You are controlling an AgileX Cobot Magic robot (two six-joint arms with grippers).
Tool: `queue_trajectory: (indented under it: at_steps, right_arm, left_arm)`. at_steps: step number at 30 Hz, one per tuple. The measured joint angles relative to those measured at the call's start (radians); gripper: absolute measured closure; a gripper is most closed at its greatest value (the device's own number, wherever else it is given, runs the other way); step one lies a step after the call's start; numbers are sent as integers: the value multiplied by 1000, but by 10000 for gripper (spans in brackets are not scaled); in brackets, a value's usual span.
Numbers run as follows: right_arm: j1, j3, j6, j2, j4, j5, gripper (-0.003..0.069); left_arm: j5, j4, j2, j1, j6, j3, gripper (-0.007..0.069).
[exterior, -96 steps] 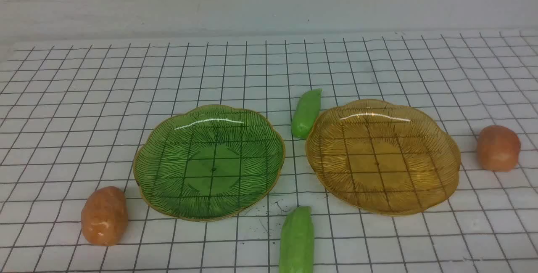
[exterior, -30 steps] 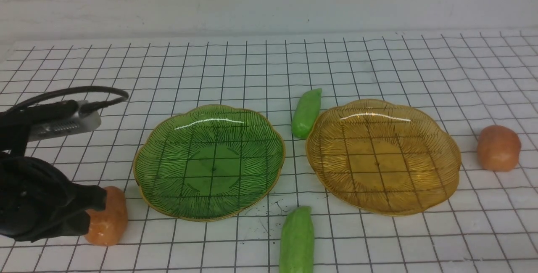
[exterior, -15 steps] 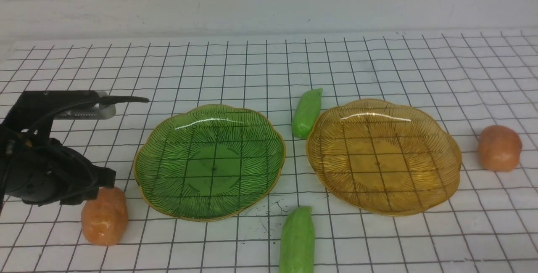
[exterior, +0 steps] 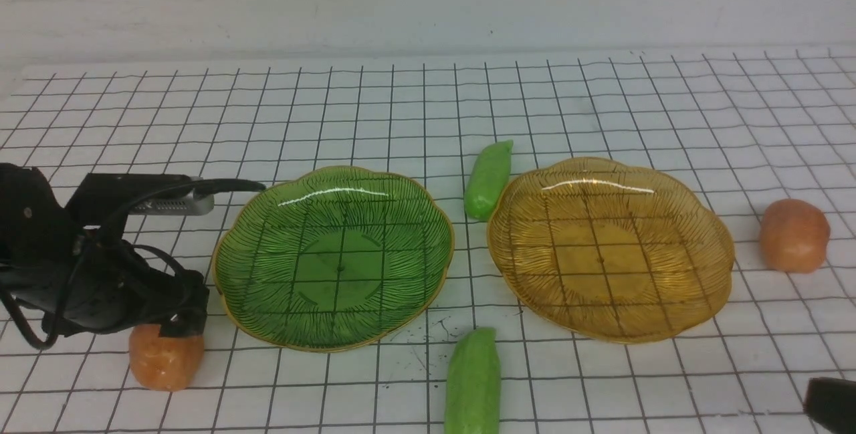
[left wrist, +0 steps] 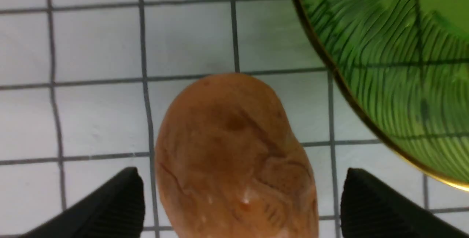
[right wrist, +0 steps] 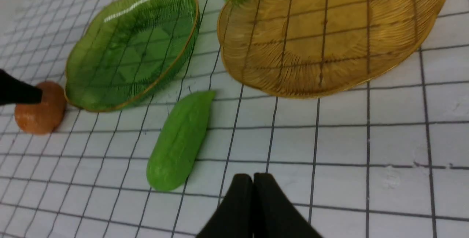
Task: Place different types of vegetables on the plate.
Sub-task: 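Pick up the potato beside the plates and place it on a plate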
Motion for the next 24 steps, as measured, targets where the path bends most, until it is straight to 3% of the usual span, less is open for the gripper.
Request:
queue_trajectory:
  at_steps: [4, 7, 12, 16, 24]
  right_arm:
    - [15, 0, -5, 60, 23, -20, 673]
    - [20, -1, -8, 105, 47, -26, 673]
    - [21, -1, -8, 126, 56, -26, 673]
    - [21, -1, -9, 126, 58, -19, 673]
    - [21, -2, -26, 126, 37, 10, 673]
  left_arm:
    - [-8, -1, 54, 0, 0, 0, 10]
    - [-12, -1, 71, 0, 0, -6, 98]
    - [11, -1, 70, 0, 0, -18, 105]
    - [122, -41, 14, -11, -1, -68, 105]
    - [168, -232, -81, -222, 54, -251, 105]
